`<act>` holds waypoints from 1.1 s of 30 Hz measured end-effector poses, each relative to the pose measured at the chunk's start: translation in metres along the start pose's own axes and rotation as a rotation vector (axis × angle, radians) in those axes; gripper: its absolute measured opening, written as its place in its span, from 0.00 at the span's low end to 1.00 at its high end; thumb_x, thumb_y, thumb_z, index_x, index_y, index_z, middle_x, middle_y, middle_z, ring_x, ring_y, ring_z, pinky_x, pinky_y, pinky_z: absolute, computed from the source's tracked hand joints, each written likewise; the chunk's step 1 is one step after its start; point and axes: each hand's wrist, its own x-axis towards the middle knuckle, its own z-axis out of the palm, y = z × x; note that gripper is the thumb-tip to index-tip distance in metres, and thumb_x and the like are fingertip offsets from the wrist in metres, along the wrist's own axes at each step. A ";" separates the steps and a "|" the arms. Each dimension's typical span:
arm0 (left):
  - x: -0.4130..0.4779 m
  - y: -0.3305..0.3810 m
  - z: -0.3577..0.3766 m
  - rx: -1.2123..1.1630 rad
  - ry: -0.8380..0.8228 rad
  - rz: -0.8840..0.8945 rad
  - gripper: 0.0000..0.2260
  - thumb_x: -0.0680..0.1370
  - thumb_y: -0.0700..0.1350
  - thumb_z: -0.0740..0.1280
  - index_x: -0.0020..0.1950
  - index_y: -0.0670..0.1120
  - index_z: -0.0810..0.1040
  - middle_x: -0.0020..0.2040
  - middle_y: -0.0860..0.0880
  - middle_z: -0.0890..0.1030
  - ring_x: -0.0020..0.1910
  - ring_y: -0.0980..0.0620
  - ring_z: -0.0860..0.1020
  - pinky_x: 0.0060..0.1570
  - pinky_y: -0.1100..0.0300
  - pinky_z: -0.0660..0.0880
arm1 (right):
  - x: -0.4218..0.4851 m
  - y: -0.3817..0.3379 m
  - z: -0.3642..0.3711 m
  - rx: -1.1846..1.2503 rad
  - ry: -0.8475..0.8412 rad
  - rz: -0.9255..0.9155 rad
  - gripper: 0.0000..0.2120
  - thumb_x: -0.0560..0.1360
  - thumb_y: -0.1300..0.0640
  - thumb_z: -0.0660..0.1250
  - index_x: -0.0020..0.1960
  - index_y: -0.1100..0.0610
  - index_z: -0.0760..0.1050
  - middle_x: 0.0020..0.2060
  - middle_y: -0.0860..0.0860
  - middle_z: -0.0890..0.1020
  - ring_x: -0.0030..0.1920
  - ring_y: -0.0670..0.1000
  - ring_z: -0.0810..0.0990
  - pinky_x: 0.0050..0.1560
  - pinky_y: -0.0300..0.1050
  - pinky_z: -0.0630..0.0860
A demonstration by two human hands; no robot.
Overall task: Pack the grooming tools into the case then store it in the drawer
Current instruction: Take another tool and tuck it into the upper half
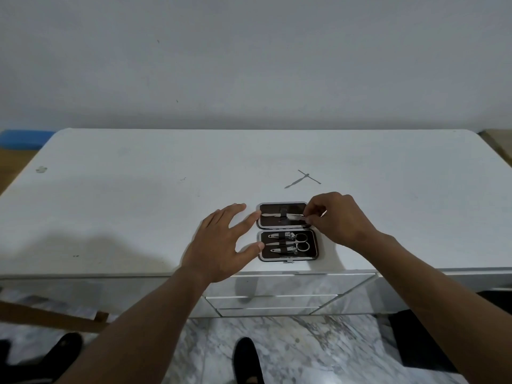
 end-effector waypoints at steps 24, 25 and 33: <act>0.001 -0.001 0.000 0.018 0.001 -0.004 0.28 0.77 0.67 0.53 0.76 0.60 0.61 0.76 0.52 0.64 0.74 0.52 0.61 0.73 0.50 0.61 | 0.000 0.004 -0.009 -0.232 -0.099 -0.151 0.10 0.74 0.62 0.66 0.50 0.51 0.83 0.46 0.50 0.84 0.43 0.51 0.76 0.46 0.44 0.71; 0.002 -0.001 0.000 0.018 0.001 -0.005 0.28 0.77 0.67 0.53 0.76 0.60 0.61 0.76 0.52 0.64 0.74 0.51 0.61 0.73 0.50 0.61 | 0.000 0.004 -0.008 -0.260 -0.094 -0.168 0.10 0.74 0.62 0.66 0.50 0.51 0.82 0.47 0.50 0.84 0.45 0.53 0.78 0.47 0.45 0.72; 0.001 -0.001 -0.001 0.013 0.002 -0.007 0.28 0.77 0.67 0.53 0.76 0.60 0.61 0.76 0.52 0.64 0.74 0.51 0.61 0.72 0.49 0.61 | 0.005 -0.002 -0.009 -0.397 -0.116 -0.295 0.11 0.75 0.63 0.64 0.51 0.52 0.82 0.47 0.50 0.84 0.49 0.55 0.80 0.47 0.45 0.73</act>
